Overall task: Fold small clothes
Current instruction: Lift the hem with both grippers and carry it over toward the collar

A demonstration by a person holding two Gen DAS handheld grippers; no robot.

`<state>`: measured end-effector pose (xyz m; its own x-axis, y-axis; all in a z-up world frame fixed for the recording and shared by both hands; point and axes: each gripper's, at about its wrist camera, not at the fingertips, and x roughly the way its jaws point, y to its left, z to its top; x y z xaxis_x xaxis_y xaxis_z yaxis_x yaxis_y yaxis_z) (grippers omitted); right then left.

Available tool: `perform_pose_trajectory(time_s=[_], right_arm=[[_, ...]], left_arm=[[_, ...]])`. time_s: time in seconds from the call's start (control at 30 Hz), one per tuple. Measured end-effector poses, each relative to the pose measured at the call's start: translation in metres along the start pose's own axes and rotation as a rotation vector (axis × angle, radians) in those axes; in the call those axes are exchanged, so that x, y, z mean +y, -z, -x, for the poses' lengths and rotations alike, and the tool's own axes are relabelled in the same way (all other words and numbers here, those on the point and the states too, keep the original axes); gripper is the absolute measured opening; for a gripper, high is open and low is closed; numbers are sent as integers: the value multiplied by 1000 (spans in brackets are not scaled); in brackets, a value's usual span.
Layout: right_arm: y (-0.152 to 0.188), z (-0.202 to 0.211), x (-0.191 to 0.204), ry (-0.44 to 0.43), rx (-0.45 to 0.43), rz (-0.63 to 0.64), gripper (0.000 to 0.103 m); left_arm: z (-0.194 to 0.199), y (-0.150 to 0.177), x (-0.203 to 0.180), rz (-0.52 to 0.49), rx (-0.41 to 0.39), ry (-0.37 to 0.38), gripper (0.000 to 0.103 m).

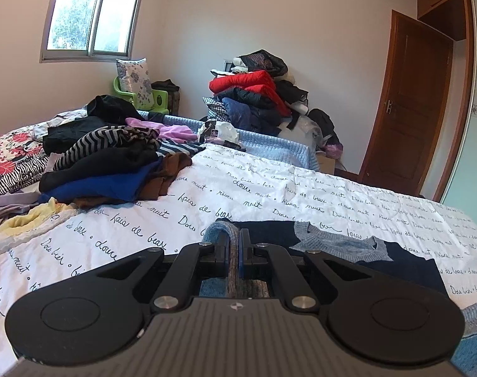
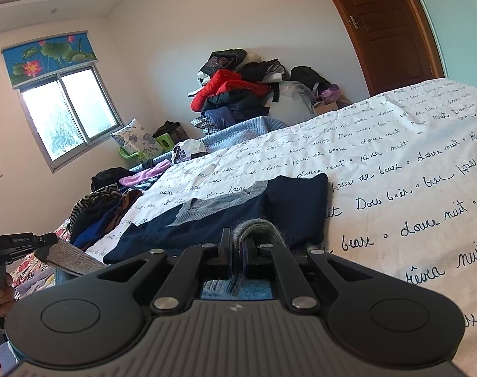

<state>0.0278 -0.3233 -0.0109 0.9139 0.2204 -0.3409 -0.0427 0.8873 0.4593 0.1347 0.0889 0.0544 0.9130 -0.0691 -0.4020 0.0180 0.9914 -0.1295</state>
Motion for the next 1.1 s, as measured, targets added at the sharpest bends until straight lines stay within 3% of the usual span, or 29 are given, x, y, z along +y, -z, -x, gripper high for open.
perform_pose_trajectory(time_s=[1.1], right_arm=[[-47, -59, -22, 1, -48, -76, 6]], left_arm=[[-67, -41, -29, -47, -7, -48, 6]])
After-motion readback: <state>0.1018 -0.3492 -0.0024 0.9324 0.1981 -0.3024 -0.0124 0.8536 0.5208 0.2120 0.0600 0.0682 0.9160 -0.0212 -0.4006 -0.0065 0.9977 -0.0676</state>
